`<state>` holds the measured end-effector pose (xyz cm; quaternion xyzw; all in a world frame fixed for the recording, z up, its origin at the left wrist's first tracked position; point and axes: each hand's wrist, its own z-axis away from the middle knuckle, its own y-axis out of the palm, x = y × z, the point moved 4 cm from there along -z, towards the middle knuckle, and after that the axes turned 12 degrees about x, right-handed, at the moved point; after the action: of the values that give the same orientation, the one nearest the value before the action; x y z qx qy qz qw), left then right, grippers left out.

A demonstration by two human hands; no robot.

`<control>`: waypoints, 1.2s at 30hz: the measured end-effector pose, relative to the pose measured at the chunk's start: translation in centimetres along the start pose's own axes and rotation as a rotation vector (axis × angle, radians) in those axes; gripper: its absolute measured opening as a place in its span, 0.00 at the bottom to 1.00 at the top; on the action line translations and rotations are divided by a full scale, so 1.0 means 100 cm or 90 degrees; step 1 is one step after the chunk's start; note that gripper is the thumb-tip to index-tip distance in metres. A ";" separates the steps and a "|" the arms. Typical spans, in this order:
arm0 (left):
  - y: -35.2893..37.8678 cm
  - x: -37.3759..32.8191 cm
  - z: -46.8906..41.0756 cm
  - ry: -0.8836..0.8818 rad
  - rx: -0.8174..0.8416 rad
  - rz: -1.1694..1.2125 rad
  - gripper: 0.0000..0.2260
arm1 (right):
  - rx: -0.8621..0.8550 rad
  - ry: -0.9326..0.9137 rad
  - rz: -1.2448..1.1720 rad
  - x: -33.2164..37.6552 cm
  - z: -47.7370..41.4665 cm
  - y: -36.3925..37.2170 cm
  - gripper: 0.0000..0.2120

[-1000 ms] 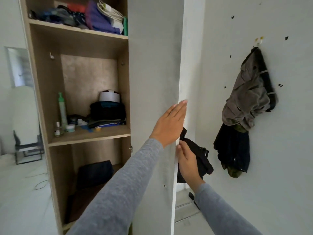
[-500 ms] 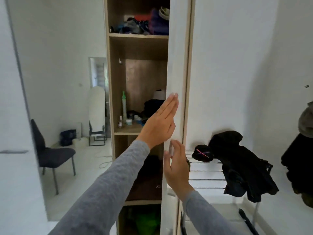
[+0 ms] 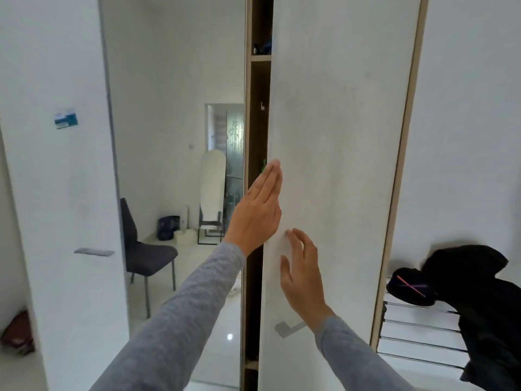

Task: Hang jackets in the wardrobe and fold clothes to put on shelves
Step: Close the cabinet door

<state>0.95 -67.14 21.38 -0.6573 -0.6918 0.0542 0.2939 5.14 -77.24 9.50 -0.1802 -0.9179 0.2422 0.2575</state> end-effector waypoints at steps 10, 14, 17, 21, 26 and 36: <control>0.077 0.079 -0.038 -0.016 -0.064 0.159 0.25 | -0.121 -0.006 0.120 -0.036 -0.118 0.017 0.23; 0.104 0.094 -0.046 -0.035 -0.081 0.192 0.25 | -0.141 -0.009 0.159 -0.040 -0.152 0.019 0.23; 0.125 0.102 -0.045 -0.073 -0.065 0.179 0.24 | -0.149 -0.027 0.172 -0.042 -0.174 0.019 0.22; 0.148 0.114 -0.048 -0.089 -0.052 0.154 0.24 | -0.151 -0.041 0.176 -0.043 -0.198 0.023 0.23; 0.175 0.125 -0.056 -0.120 -0.041 0.143 0.23 | -0.105 -0.047 0.236 -0.062 -0.214 0.031 0.25; 0.221 0.136 -0.067 -0.180 -0.030 0.151 0.24 | -0.096 -0.029 0.294 -0.091 -0.234 0.059 0.27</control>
<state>24.09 -53.52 21.29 -0.7269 -0.6449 0.1640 0.1700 26.76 -68.37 20.34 -0.3986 -0.8734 0.2291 0.1607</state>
